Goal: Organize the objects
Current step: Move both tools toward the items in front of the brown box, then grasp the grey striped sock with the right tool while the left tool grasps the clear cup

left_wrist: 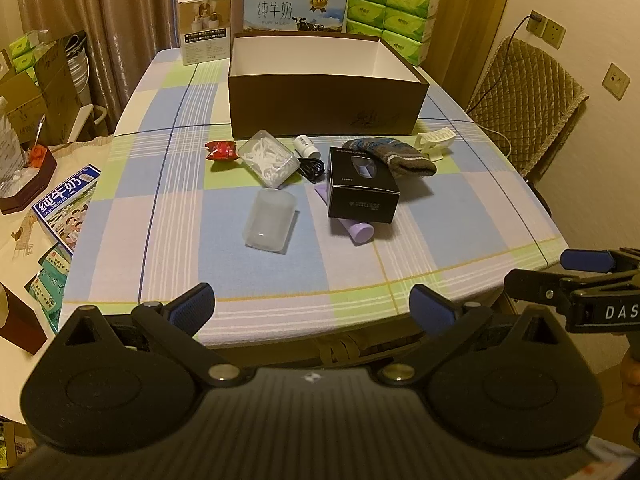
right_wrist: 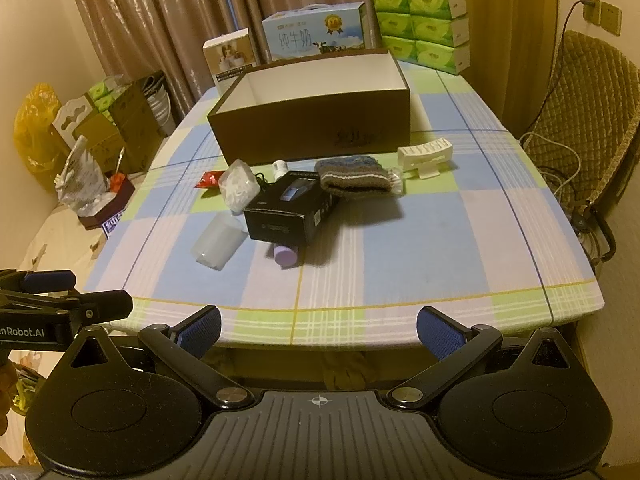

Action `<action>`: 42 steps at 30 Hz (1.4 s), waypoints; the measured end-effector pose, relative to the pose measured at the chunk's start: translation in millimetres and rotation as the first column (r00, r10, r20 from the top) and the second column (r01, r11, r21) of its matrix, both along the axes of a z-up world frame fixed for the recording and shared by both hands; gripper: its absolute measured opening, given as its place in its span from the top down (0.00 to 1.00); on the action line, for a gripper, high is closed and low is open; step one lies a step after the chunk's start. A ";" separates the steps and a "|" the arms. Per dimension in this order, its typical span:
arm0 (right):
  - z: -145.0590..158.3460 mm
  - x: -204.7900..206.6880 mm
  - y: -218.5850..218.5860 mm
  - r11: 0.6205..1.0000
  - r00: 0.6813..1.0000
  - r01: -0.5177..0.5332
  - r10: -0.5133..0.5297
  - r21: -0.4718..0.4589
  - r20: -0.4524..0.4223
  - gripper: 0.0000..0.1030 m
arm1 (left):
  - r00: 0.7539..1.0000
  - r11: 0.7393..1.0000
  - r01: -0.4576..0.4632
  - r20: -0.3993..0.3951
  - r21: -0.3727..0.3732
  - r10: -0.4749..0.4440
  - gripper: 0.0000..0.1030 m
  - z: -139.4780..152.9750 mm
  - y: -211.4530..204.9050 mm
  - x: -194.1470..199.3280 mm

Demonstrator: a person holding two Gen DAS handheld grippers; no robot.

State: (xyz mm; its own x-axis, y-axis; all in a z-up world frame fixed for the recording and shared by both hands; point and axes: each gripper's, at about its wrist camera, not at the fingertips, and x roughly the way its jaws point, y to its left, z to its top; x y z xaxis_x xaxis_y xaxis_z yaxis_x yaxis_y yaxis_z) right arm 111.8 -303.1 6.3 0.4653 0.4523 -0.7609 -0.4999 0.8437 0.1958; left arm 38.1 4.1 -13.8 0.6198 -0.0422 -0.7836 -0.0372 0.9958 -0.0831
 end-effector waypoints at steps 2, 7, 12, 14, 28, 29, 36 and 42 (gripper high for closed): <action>-0.3 3.0 -0.5 1.000 1.000 0.000 0.000 0.000 -0.003 0.02 | 1.000 1.000 0.000 -0.004 -0.001 0.000 0.01 -0.4 0.2 3.3; -1.8 14.4 -0.1 1.000 1.000 -0.002 0.002 0.001 -0.003 0.02 | 1.000 1.000 -0.006 -0.010 0.002 0.006 0.01 -1.5 0.1 13.1; -4.7 28.5 -1.0 1.000 1.000 -0.006 0.006 0.007 0.011 0.02 | 1.000 1.000 -0.018 -0.019 0.002 0.018 0.01 -4.0 0.8 25.4; -6.6 34.1 -1.4 1.000 1.000 -0.010 0.010 0.009 0.022 0.02 | 0.999 1.000 -0.024 -0.026 0.003 0.024 0.01 -5.8 1.9 31.1; -28.5 88.7 10.2 0.993 0.974 -0.105 0.114 -0.055 0.196 0.02 | 0.993 0.996 -0.086 -0.086 0.007 0.086 0.01 -31.6 22.1 82.6; -31.9 92.2 11.9 0.990 0.968 -0.122 0.134 -0.069 0.212 0.02 | 0.992 0.996 -0.091 -0.090 0.008 0.091 0.01 -34.3 23.7 87.1; -58.7 114.5 26.4 0.958 0.910 -0.244 0.280 -0.153 0.304 0.11 | 0.985 0.992 -0.126 -0.118 0.016 0.127 0.01 -55.4 34.7 117.1; -79.8 137.8 41.6 0.928 0.879 -0.305 0.360 -0.212 0.313 0.25 | 0.978 0.987 -0.162 -0.134 0.011 0.162 0.01 -71.7 40.3 136.4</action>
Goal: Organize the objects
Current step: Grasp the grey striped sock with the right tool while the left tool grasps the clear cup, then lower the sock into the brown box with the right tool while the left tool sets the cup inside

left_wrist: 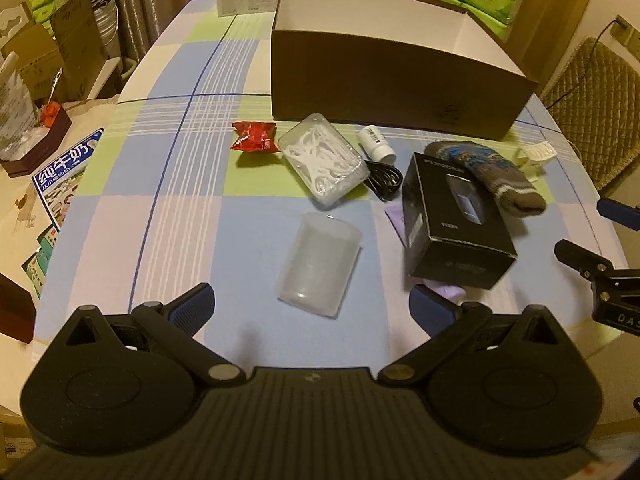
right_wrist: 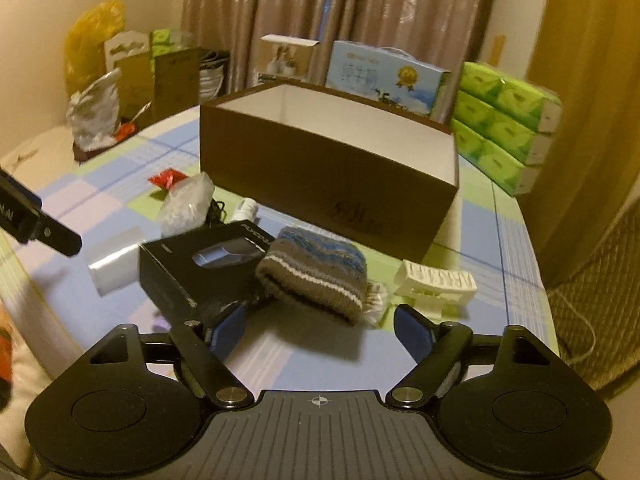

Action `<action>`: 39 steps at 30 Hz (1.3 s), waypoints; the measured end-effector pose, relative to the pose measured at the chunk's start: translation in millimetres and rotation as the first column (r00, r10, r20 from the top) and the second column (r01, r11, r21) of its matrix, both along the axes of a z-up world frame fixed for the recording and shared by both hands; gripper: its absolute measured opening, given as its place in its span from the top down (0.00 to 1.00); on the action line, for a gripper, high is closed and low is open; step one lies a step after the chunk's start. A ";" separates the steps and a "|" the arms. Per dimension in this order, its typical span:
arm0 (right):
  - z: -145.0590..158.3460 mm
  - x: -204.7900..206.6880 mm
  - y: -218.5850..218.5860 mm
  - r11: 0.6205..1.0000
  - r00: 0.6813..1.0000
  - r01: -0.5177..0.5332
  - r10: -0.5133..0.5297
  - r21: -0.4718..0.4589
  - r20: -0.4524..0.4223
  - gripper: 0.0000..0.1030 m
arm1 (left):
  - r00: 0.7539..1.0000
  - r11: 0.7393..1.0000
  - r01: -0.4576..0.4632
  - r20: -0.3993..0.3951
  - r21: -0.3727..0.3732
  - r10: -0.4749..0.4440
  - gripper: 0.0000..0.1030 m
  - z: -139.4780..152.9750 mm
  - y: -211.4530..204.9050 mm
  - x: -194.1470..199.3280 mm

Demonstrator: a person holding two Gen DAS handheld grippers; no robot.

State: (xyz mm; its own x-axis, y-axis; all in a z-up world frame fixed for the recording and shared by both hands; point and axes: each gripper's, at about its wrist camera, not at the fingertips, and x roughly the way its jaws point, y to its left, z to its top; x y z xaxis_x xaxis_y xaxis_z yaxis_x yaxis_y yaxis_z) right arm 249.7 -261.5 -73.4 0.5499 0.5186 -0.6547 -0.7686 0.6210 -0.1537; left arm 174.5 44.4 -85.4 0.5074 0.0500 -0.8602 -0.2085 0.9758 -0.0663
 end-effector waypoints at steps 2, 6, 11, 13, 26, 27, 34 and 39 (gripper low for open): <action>-5.9 6.4 3.8 0.999 0.999 -0.032 0.032 -0.023 0.013 0.30 | 1.000 1.000 -0.009 -0.008 -0.002 0.009 0.02 -6.4 0.9 5.6; -21.4 17.5 13.3 0.991 0.993 -0.106 0.110 -0.080 0.044 0.37 | 0.999 1.000 -0.024 -0.032 0.003 0.025 0.05 -19.9 0.9 14.7; -38.6 25.3 26.3 0.972 0.977 -0.190 0.202 -0.142 0.075 0.42 | 0.997 0.999 -0.053 -0.048 0.005 0.054 0.05 -31.1 3.6 20.9; -44.4 27.5 30.8 0.964 0.969 -0.213 0.229 -0.157 0.091 0.48 | 0.997 0.998 -0.061 -0.049 0.009 0.062 0.06 -33.8 4.7 22.6; -0.6 92.0 3.3 0.984 0.995 -0.060 0.071 0.167 -0.065 0.94 | 0.996 0.998 -0.036 -0.080 0.042 0.039 0.13 -53.2 3.8 40.3; 7.1 100.4 -2.2 0.976 0.993 -0.031 0.054 0.217 -0.102 0.94 | 0.996 0.999 -0.033 -0.081 0.041 0.037 0.13 -54.7 3.8 42.3; 45.4 137.1 -30.4 0.913 0.957 0.145 -0.031 0.381 -0.290 0.94 | 0.996 0.998 0.017 -0.086 0.062 -0.012 0.26 -65.7 1.5 56.0; 56.1 148.1 -49.3 0.874 0.919 0.241 -0.065 0.423 -0.389 0.94 | 0.995 0.997 0.056 -0.080 0.059 -0.051 0.39 -69.4 -0.4 57.7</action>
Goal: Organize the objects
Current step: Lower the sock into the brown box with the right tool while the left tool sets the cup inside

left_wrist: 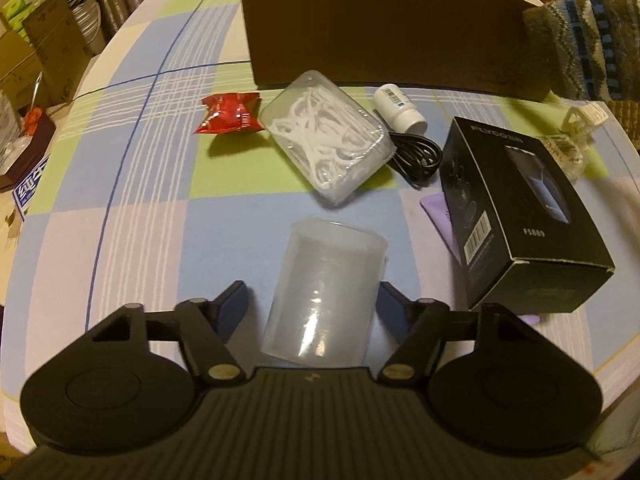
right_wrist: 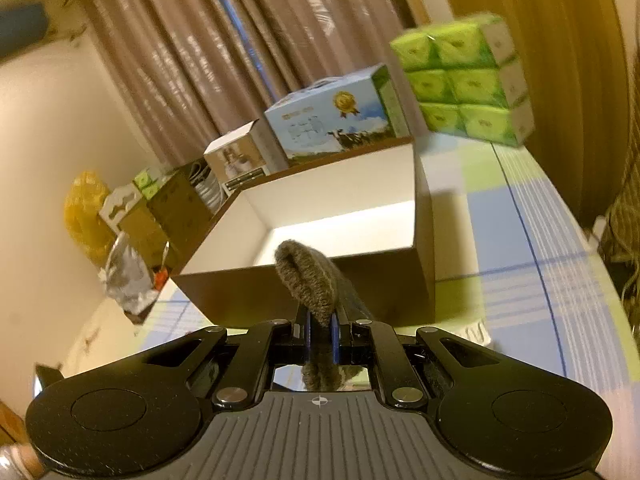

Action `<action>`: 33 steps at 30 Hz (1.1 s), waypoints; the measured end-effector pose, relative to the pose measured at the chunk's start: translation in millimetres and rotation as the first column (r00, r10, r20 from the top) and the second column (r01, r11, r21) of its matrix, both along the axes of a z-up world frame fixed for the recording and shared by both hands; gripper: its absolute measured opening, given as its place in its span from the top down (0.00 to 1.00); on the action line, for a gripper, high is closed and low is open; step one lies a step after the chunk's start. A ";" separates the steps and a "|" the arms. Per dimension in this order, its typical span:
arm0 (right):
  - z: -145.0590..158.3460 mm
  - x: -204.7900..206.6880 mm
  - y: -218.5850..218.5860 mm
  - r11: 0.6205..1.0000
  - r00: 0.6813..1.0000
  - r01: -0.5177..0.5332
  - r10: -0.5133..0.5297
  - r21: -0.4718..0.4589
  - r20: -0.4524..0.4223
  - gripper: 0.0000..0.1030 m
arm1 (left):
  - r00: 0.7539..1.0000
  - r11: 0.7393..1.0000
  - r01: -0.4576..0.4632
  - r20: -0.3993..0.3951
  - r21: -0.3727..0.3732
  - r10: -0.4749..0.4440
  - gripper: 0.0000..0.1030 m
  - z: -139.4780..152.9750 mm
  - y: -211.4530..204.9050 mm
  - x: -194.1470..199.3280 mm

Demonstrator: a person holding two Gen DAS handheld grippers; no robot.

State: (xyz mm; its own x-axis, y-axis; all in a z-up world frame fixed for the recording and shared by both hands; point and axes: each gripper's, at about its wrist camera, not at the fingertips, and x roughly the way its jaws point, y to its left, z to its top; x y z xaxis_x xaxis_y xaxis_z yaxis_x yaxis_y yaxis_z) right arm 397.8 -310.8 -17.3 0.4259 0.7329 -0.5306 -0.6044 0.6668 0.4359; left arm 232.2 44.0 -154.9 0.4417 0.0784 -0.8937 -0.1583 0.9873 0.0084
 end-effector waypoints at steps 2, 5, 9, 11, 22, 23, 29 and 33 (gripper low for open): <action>-0.3 1.6 -3.2 1.000 0.999 0.019 -0.018 0.020 -0.037 0.94 | 1.000 1.000 0.019 0.008 0.006 -0.019 0.43 -0.6 -0.9 -0.2; -4.1 3.5 -7.6 0.997 0.995 0.057 -0.053 0.047 -0.087 0.94 | 0.999 0.999 0.050 0.020 -0.002 -0.050 0.53 1.3 -0.5 -0.1; -0.3 1.7 -12.4 0.989 0.986 0.100 -0.083 0.111 -0.145 0.94 | 0.998 0.998 0.055 0.026 -0.011 -0.055 0.53 5.9 7.0 0.1; 4.5 2.5 -12.6 0.983 0.981 0.119 -0.094 0.143 -0.167 0.94 | 0.997 0.998 0.058 0.048 -0.025 -0.057 0.53 14.9 13.6 -0.7; 46.6 18.6 12.7 0.947 0.979 0.165 -0.125 0.276 -0.158 0.94 | 0.968 0.993 0.117 0.226 -0.027 -0.108 0.53 102.6 49.8 42.2; 50.2 21.9 17.6 0.949 0.982 0.160 -0.125 0.273 -0.140 0.94 | 0.966 0.992 0.120 0.235 -0.026 -0.111 0.53 107.9 51.8 50.4; 47.3 54.7 57.5 0.979 0.994 0.111 -0.110 0.171 -0.010 0.94 | 0.957 0.991 0.134 0.263 -0.015 -0.125 0.53 130.0 55.3 107.3; 24.2 89.6 85.0 0.995 0.994 0.090 -0.092 0.034 0.052 0.94 | 0.961 0.991 0.136 0.244 -0.017 -0.128 0.53 128.0 58.3 146.0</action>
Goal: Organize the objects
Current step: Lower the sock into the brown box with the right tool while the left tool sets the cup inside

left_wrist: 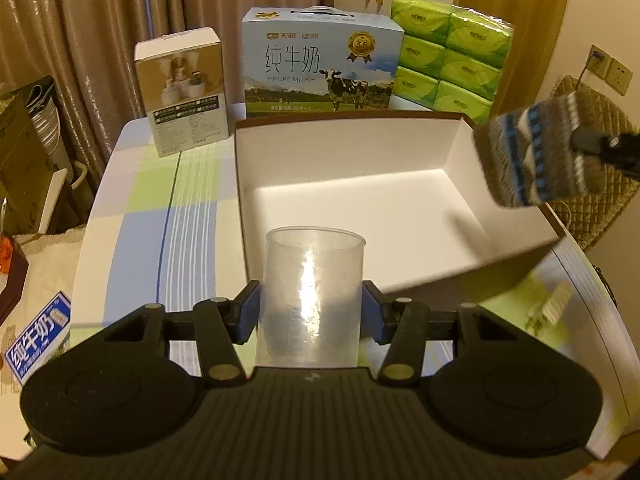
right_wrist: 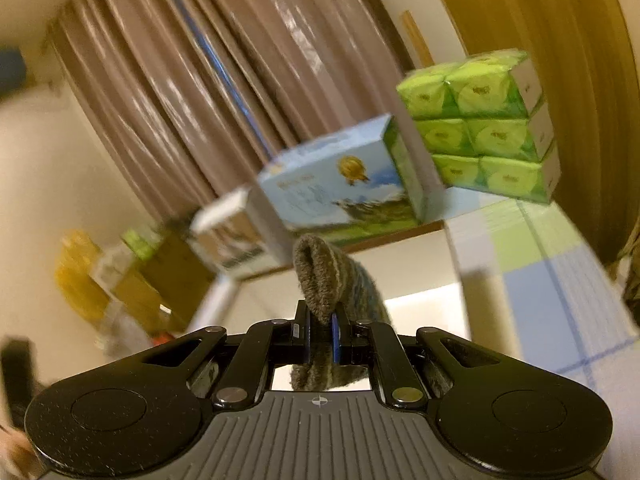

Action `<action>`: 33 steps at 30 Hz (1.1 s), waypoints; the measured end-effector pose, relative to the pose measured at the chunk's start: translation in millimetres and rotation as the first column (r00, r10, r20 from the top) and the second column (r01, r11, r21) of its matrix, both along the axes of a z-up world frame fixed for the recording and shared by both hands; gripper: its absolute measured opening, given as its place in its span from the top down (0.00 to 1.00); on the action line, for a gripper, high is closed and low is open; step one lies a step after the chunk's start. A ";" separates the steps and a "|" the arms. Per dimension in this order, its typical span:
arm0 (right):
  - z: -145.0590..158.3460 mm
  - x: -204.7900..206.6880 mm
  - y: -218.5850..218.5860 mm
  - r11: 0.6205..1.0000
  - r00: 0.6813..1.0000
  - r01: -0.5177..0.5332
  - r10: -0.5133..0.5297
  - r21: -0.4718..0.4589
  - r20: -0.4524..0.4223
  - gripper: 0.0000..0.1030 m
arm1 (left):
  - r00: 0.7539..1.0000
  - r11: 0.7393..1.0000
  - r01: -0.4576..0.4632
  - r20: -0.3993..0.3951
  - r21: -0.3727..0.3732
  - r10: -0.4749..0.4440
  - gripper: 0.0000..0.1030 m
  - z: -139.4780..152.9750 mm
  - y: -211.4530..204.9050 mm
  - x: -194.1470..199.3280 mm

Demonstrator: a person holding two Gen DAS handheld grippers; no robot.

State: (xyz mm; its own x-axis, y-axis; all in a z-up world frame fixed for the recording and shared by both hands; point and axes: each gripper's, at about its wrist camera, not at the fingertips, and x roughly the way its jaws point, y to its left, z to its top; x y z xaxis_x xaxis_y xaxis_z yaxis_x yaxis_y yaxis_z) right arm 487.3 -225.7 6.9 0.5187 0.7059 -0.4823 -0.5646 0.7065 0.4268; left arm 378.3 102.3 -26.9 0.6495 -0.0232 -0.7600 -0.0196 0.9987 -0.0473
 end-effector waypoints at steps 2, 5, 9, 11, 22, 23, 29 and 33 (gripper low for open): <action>-12.0 14.8 11.1 0.998 0.999 0.000 0.002 -0.067 0.036 0.94 | 1.000 1.000 0.000 -0.016 0.000 0.000 0.53 -4.0 0.4 17.9; -31.2 29.1 32.4 0.976 0.983 -0.011 0.051 -0.220 0.177 0.94 | 0.999 1.000 -0.004 -0.036 -0.002 0.004 0.53 -11.3 1.0 43.3; -73.7 41.8 66.3 0.875 0.934 -0.029 0.196 -0.483 0.299 0.93 | 0.998 1.000 -0.012 -0.064 0.002 0.012 0.53 -22.2 1.5 64.9; -94.5 44.6 76.4 0.811 0.936 -0.062 0.250 -0.582 0.249 0.69 | 0.997 1.000 -0.009 -0.074 0.007 0.009 0.53 -26.9 -0.4 71.6; -100.8 44.0 53.0 0.856 0.971 -0.154 0.224 -0.494 0.085 0.18 | 0.990 1.000 -0.003 -0.140 0.026 0.006 0.53 -51.1 -9.3 100.5; -95.8 45.5 49.4 0.872 0.976 -0.155 0.209 -0.463 0.066 0.16 | 0.989 1.000 0.000 -0.147 0.027 0.004 0.53 -53.3 -10.3 103.0; -74.6 57.5 37.5 0.939 0.992 -0.123 0.128 -0.322 -0.004 0.12 | 0.986 0.999 0.013 -0.167 0.045 -0.005 0.53 -60.4 -18.3 111.8; -70.1 57.5 33.6 0.946 0.992 -0.123 0.125 -0.298 -0.013 0.12 | 0.986 0.998 0.013 -0.166 0.063 -0.003 0.48 -60.9 -20.1 114.0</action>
State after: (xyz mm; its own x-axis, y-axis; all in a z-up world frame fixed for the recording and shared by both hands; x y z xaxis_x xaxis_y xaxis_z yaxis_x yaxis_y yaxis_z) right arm 544.8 -192.2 -63.3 0.4396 0.5894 -0.6778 -0.6578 0.7251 0.2039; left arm 492.2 82.2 -87.8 0.5141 0.0236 -0.8574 -0.0139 0.9997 0.0192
